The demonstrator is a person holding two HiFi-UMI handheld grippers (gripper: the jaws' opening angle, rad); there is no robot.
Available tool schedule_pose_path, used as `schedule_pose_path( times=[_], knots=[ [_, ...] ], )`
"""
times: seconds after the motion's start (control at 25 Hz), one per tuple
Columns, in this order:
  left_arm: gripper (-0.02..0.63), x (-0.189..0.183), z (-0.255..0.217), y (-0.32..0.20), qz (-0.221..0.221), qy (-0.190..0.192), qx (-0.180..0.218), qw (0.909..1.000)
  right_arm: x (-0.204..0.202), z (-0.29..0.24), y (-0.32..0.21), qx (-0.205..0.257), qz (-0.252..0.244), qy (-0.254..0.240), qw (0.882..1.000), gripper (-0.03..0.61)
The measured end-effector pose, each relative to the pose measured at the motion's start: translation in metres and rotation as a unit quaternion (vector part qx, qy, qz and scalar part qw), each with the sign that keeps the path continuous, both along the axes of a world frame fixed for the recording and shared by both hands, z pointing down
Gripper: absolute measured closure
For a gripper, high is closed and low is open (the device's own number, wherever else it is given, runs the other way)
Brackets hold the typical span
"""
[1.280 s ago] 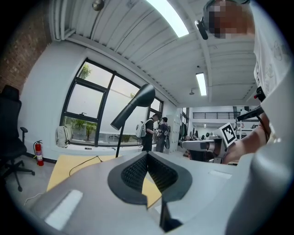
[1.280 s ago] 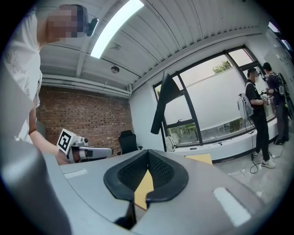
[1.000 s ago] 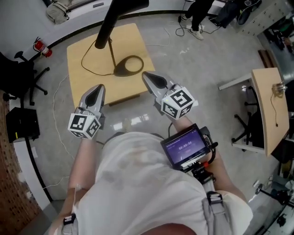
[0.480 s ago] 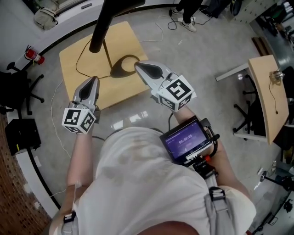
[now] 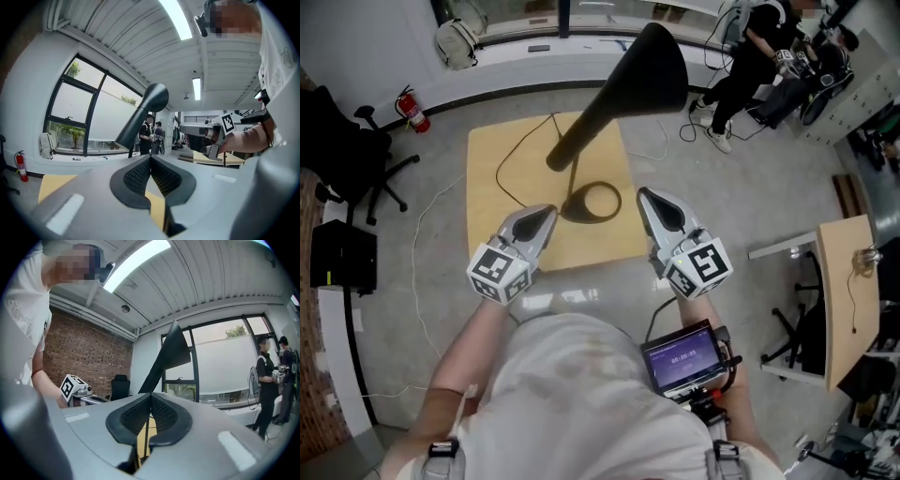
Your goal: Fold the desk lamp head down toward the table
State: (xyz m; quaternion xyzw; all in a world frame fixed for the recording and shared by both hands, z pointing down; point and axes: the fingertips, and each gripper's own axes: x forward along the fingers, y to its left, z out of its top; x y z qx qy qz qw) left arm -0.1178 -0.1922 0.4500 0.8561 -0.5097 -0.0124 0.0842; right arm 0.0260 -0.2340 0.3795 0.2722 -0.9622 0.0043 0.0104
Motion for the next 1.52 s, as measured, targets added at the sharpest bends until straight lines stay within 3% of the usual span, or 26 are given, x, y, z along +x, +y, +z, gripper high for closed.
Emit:
schedule_pose_path(
  times=[0.28, 0.64, 1.2, 1.52],
  knots=[
    [0.612, -0.011, 0.009, -0.013, 0.022, 0.001, -0.016, 0.9996, -0.001, -0.03, -0.02, 0.04, 0.013, 0.021, 0.999, 0.565],
    [0.611, -0.019, 0.007, -0.03, 0.055, 0.005, -0.016, 0.9983, -0.009, -0.086, -0.026, 0.089, 0.043, 0.011, 0.995, 0.565],
    [0.581, -0.037, 0.016, -0.039, 0.054, 0.005, -0.023, 0.9983, -0.025, -0.173, -0.022, 0.197, 0.059, 0.049, 0.977, 0.563],
    [0.544, -0.044, 0.015, -0.043, 0.061, -0.013, -0.019, 0.9979, -0.031, -0.217, -0.037, 0.245, 0.074, 0.058, 0.965, 0.517]
  ],
)
